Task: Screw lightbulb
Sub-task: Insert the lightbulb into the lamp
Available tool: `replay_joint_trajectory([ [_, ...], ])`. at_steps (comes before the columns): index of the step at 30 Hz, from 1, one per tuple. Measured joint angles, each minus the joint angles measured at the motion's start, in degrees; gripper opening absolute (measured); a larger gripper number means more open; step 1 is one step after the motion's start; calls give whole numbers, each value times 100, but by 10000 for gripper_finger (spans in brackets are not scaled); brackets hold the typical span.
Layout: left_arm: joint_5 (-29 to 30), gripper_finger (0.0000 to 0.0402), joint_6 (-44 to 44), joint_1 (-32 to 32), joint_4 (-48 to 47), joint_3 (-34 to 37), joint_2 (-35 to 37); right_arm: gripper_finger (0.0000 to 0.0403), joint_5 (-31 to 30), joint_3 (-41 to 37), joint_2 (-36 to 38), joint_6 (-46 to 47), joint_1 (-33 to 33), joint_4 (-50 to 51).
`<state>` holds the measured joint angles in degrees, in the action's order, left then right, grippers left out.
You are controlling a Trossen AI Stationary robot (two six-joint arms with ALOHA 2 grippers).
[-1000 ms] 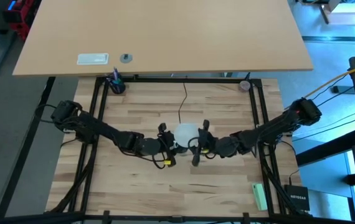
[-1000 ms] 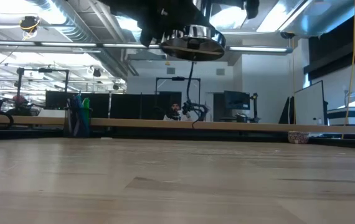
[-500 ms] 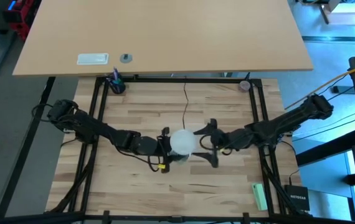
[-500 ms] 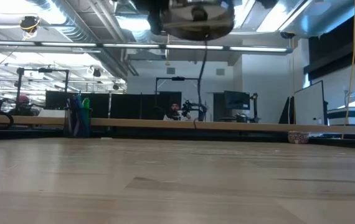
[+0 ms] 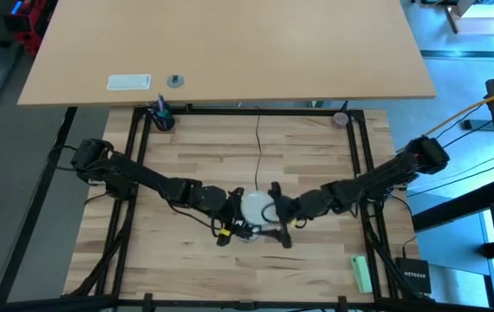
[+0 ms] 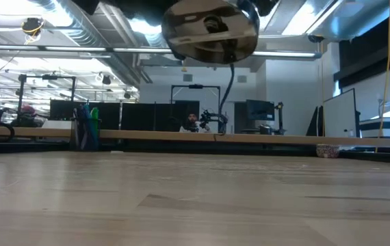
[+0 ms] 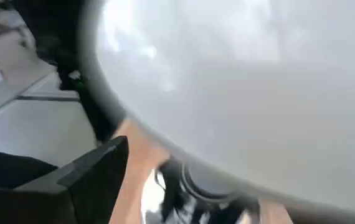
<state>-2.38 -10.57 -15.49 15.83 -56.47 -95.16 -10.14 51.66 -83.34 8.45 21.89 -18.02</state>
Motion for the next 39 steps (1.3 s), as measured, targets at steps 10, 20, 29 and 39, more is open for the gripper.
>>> replay_joint_trajectory([
  [10,-69,170,141,-15,8,0,-1,360,290,0,-19,-246,-103,-522],
  [20,353,170,104,-17,45,0,-1,157,-61,0,-19,-270,-92,-343],
  [29,2079,170,-259,-63,-20,0,-1,157,-1683,0,-25,87,-83,-258],
  [39,3597,170,-871,-140,2,0,-1,157,-2651,0,-27,666,-105,-388],
])
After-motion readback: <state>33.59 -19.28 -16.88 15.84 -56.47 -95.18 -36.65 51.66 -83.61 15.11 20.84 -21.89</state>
